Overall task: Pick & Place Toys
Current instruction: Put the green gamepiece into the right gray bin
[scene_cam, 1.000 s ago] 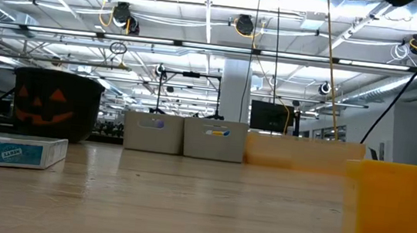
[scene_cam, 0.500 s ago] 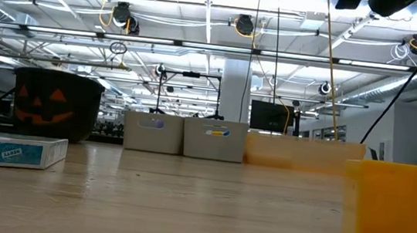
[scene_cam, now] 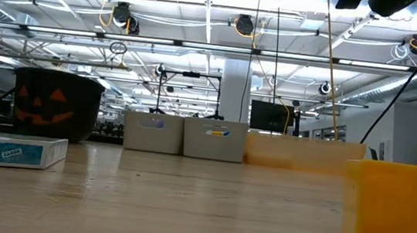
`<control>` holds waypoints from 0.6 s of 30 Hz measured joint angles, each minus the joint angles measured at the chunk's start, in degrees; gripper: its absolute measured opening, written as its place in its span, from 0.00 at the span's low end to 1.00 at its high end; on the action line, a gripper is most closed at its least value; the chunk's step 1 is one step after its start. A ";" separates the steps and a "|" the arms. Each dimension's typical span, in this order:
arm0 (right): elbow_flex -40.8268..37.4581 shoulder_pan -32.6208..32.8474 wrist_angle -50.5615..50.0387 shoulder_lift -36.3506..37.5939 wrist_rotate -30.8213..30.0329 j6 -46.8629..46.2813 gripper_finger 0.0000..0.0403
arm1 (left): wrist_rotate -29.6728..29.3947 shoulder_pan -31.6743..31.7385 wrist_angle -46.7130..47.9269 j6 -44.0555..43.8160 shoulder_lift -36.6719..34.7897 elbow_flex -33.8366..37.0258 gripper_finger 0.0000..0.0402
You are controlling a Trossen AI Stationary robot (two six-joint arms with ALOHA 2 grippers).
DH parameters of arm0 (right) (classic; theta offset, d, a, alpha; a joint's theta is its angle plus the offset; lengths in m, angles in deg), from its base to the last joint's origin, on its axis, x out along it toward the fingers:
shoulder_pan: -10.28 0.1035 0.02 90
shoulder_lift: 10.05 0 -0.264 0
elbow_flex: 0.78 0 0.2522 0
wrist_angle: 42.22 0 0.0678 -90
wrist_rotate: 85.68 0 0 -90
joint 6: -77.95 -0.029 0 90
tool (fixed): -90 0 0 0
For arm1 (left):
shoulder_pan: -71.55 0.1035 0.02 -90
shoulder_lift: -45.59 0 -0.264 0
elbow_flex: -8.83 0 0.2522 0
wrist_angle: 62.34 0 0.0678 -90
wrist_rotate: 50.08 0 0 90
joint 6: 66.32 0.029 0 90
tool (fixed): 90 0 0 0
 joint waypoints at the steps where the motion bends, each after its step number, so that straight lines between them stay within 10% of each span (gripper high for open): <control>1: 0.00 0.00 -0.03 0.00 0.04 0.00 0.30 | -0.02 0.00 -0.09 0.12 0.37 0.01 0.66; 18: 0.00 -1.49 0.04 0.00 1.24 -0.04 0.30 | 1.29 1.11 -0.44 2.06 0.50 0.01 0.49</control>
